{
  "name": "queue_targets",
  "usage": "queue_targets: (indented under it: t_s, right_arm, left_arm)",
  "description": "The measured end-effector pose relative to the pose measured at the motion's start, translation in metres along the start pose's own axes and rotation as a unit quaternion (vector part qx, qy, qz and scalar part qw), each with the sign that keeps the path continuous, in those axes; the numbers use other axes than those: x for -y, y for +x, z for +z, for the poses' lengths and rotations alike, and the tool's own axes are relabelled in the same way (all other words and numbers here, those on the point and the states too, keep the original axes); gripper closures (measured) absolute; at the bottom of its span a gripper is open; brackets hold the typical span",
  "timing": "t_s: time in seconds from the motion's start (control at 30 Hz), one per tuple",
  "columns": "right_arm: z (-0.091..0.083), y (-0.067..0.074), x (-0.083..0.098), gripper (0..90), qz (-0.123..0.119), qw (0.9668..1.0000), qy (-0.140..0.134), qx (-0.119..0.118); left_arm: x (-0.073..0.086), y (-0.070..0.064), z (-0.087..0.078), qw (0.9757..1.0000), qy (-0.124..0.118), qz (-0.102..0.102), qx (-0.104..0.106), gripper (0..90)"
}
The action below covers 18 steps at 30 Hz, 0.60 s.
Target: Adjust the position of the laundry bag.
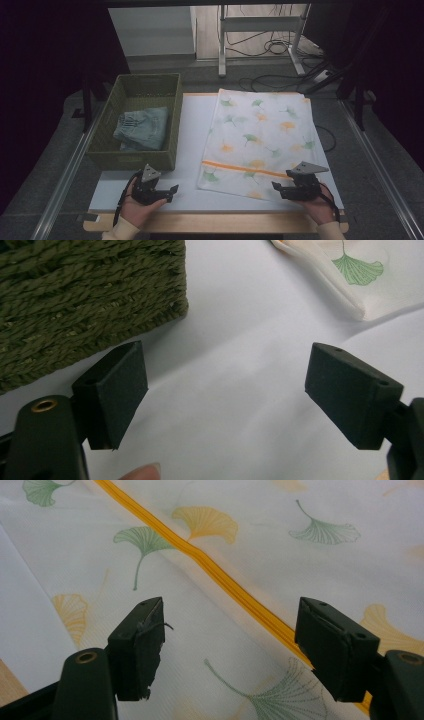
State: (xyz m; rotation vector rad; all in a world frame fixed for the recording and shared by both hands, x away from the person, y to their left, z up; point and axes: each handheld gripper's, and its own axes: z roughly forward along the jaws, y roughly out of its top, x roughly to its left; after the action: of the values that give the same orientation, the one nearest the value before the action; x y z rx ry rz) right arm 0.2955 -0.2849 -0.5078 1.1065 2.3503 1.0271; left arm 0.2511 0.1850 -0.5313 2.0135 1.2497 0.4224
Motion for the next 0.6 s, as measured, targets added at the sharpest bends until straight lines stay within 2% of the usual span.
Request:
queue_targets:
  t_s: [0.17, 0.3, 0.47, 0.6]
  right_arm:
    - [-0.001, 0.003, -0.005, 28.3, 0.008, 0.9999, -0.013, -0.008]
    - [0.0, 0.005, -0.007, 28.3, 0.01, 0.9999, -0.012, -0.008]
    - [0.004, 0.009, -0.014, 28.3, 0.012, 0.9999, -0.007, -0.011]
    - [0.006, 0.015, -0.021, 30.0, -0.004, 0.9998, -0.02, -0.007]
  left_arm:
    - [0.001, 0.003, -0.005, 0.9999, -0.012, -0.005, 0.003, 17.1]
    - [0.001, 0.004, -0.008, 0.9998, -0.019, -0.002, 0.005, 17.4]
    - [0.002, 0.006, -0.007, 0.9999, -0.012, 0.005, 0.005, 18.2]
    - [0.003, 0.008, -0.005, 1.0, -0.005, 0.007, 0.005, 18.7]
